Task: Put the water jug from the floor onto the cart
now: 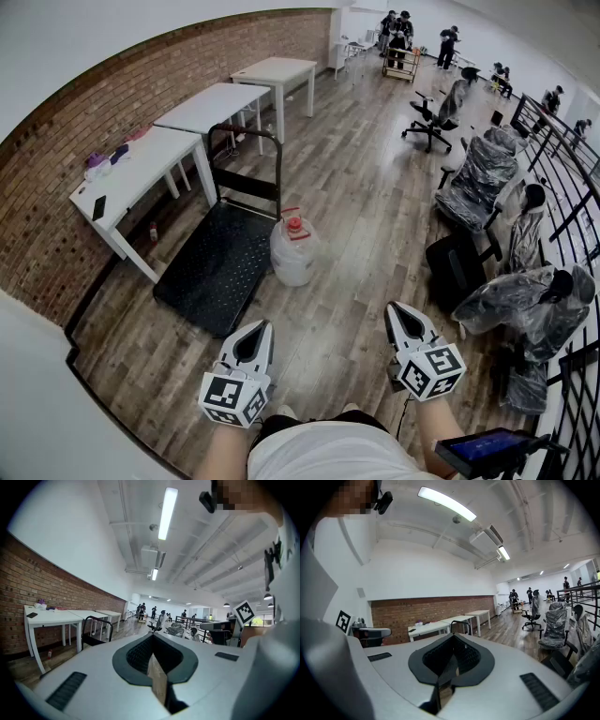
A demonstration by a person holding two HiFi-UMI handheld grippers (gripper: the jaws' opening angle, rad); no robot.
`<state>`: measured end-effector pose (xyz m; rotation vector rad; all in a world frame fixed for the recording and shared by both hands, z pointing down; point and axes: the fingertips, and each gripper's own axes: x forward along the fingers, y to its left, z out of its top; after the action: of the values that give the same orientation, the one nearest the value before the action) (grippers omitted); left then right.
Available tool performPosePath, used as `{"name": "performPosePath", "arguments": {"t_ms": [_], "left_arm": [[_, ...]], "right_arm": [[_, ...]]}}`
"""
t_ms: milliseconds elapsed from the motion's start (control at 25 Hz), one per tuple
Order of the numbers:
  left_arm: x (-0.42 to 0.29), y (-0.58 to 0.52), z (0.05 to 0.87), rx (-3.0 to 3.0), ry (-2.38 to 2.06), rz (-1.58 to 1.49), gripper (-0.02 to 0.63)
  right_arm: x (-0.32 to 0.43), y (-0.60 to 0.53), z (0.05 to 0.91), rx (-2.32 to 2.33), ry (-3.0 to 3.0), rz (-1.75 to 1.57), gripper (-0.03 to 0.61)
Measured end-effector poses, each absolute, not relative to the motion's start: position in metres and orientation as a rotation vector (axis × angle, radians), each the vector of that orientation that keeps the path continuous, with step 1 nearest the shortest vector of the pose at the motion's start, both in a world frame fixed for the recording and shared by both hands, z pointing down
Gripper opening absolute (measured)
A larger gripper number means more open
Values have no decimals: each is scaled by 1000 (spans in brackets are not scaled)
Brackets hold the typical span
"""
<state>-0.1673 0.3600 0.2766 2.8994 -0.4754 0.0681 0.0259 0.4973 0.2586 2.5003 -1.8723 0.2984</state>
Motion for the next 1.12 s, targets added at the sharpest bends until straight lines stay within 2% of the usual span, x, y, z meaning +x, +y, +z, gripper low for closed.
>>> {"name": "performPosePath", "arguments": {"t_ms": [520,840,1120], "left_arm": [[-208,305,295,2913,-442,117,-6],[-185,267,298,2901,-479,120,-6],[-138,229,297,2900,-531,137,-6]], "right_arm": [[-18,443,274,2485,-1824,340,2],[5,401,283,2465,-1864,351,2],[57,351,289,2434,-1921,354,2]]}}
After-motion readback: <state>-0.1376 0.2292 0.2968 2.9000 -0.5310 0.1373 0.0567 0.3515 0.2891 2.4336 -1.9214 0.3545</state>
